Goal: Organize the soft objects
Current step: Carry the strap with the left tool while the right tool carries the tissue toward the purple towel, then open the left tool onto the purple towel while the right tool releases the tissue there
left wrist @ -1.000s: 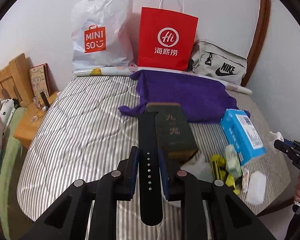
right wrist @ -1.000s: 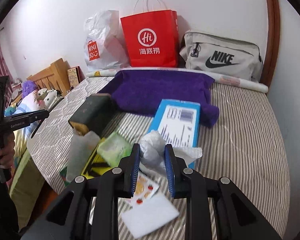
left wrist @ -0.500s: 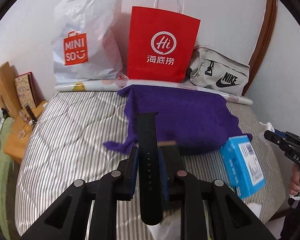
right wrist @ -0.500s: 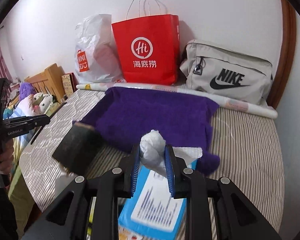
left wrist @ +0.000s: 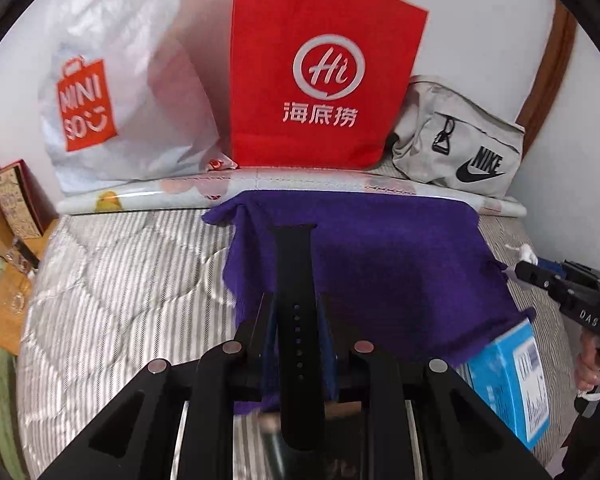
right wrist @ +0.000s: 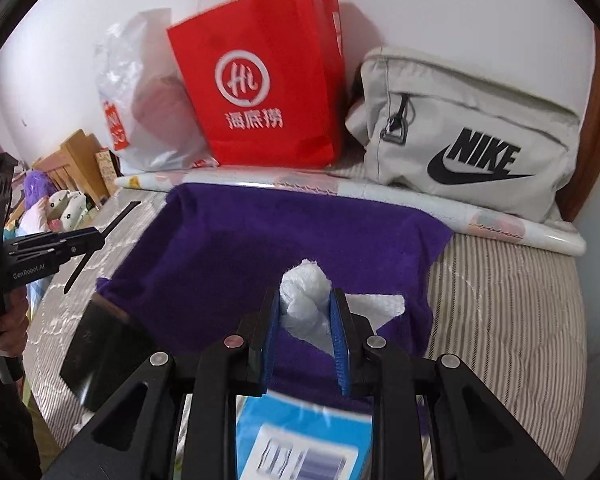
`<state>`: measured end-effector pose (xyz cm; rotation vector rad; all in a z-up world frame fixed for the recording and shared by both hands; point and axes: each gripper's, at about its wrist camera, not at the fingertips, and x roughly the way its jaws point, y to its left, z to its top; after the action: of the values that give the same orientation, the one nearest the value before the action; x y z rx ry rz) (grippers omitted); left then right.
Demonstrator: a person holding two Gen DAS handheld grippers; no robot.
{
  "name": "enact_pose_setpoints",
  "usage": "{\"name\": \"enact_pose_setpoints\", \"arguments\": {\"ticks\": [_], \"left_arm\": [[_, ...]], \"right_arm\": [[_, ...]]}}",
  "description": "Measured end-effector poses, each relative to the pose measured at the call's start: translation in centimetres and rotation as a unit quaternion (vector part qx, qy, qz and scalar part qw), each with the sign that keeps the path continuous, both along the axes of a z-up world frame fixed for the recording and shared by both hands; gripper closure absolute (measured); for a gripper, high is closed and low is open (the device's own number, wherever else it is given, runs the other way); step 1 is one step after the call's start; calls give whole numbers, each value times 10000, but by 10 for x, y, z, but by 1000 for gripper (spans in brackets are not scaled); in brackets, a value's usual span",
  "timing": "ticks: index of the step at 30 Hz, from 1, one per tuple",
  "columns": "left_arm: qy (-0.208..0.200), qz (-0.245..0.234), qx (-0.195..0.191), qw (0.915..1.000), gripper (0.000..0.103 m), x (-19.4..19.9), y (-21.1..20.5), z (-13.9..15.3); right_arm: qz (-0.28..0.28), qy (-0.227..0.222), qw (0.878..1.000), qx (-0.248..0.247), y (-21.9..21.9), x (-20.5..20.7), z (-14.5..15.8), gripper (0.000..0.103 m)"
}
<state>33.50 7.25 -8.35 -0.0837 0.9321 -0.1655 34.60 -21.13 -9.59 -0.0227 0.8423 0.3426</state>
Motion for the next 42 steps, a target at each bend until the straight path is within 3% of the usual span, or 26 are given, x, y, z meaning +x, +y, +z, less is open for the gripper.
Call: {"name": "enact_pose_setpoints", "arguments": {"ticks": [11,25,27,29,31,38,42], "left_arm": [[493,-118,-168,9986,83,60,-2,-42],[795,-31,-151,9967,83,83,-3,-64],[823,-6,49,9966,82,82,-7,-64],[806,-55,186,9966,80,81,-13,-62],[793,-75,241,9965,73,78,-15,-60],[625,82,246,9977,70,59,-12,-41],[553,173,354,9977,57,41,-10,-27]], "right_arm": [[-34,593,9982,-110,7,50,-40,78],[-2,1093,9932,-399,17,73,-67,77],[-11,1120,9928,-434,17,73,-66,71],[-83,1134,9922,-511,16,74,-65,49],[-144,1042,9931,-510,14,72,-60,41],[-334,1016,9934,-425,3,58,-41,36],[-465,1003,9917,-660,1,44,-31,35]]}}
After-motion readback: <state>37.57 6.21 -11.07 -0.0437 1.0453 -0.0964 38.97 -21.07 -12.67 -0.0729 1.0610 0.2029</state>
